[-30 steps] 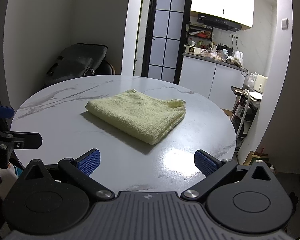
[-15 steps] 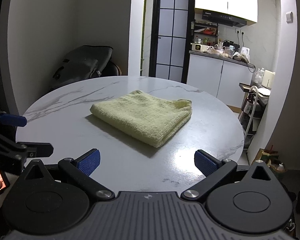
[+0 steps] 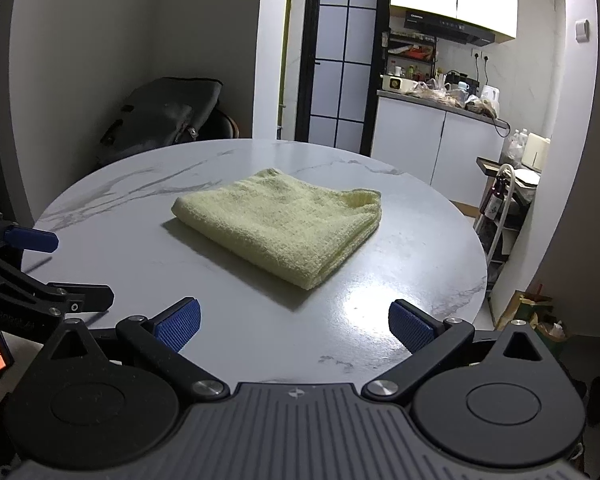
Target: Fold towel
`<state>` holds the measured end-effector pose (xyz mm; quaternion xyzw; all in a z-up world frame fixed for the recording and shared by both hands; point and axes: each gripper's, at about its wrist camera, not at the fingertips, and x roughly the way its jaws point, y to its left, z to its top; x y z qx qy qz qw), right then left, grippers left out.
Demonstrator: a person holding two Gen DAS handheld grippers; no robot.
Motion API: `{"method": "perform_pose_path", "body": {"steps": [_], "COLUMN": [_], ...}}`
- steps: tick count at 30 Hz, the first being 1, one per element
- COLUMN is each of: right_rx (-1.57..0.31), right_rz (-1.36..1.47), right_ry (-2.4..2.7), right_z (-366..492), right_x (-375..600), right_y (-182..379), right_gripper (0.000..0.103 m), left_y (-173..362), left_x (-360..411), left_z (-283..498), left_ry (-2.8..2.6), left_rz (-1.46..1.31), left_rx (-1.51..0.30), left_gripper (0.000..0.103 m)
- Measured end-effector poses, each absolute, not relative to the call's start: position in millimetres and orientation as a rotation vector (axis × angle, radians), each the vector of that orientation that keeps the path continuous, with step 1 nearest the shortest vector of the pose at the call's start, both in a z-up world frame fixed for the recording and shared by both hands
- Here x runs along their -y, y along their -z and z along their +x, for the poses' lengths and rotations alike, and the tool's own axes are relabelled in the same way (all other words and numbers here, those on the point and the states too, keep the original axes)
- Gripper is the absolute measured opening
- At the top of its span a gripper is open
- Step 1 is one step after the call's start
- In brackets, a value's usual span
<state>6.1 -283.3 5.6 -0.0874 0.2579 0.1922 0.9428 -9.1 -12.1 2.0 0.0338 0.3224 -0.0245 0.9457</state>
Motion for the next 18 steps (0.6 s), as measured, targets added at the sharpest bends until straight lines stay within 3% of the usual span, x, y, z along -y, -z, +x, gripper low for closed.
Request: {"method": "perform_pose_path", "body": {"steps": [18], "right_rx": [-0.543], "right_rz": [-0.172], "right_ry": [-0.395], "right_z": [13.7], "right_x": [283.3], "right_y": [-9.0], "right_gripper": [0.102], "left_y": [-2.9], "left_x": [7.6], "left_z": [-1.1], "left_ry": [0.069], "left_rz": [0.054], "left_rx": [-0.645], "left_gripper": [0.103]}}
